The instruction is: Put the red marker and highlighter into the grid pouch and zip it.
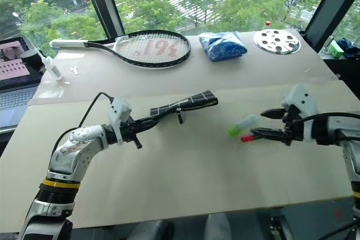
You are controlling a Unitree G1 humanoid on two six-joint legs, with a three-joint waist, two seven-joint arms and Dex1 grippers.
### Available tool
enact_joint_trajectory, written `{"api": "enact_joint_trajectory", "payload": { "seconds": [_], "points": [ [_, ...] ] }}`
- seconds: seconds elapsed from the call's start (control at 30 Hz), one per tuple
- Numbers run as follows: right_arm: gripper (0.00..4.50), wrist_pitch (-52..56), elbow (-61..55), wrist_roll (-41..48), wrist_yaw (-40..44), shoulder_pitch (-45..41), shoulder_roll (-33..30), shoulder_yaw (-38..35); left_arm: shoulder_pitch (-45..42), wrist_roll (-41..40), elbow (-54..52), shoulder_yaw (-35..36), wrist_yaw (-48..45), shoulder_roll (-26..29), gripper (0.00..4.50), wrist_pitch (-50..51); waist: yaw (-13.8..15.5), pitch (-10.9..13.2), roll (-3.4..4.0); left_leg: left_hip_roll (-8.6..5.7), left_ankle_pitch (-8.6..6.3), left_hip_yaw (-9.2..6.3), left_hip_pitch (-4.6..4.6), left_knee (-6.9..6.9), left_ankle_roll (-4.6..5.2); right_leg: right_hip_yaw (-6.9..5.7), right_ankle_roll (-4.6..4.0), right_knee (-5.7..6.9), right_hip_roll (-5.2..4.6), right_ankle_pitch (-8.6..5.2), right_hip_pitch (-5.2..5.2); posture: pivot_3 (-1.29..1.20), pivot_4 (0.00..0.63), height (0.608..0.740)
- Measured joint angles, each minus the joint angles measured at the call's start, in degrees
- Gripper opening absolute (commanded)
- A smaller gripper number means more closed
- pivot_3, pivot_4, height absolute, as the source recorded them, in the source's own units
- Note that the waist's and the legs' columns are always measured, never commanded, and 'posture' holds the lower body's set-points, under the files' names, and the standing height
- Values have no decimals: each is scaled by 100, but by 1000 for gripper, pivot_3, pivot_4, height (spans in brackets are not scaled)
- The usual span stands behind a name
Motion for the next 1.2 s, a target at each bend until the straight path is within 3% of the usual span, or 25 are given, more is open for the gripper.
{"api": "enact_joint_trajectory", "payload": {
  "seconds": [0.23,0.8,0.97,1.13,1.2],
  "points": [
    [3563,-986,1197,-441,472,-583,-42,623,1,-97,-16,9,-37,70,0,30,5,1,-2,4,0,15,1,1,0,5,-2,-4,0,7,-1,0,150,740],
    [3563,-3080,3659,-1987,745,-2003,266,2118,207,-169,-373,41,64,185,0,163,-2,1,-1,8,0,19,3,-1,-1,5,-2,-6,2,8,-2,0,150,740],
    [2252,-3455,4190,-2264,950,-2357,335,2378,217,-170,-435,89,156,187,0,242,3,1,-1,7,0,19,2,0,-1,4,-2,-7,1,9,-2,0,150,740],
    [514,-3573,4346,-2255,1285,-2380,335,2392,253,-170,-442,138,229,190,0,249,10,1,-1,7,0,19,3,1,-1,5,-2,-7,1,10,0,0,150,740],
    [440,-3563,4345,-2211,1367,-2370,334,2363,253,-170,-442,137,235,190,0,249,10,1,-1,7,0,18,3,0,-1,5,-2,-6,2,10,0,0,150,740]
  ]
}}
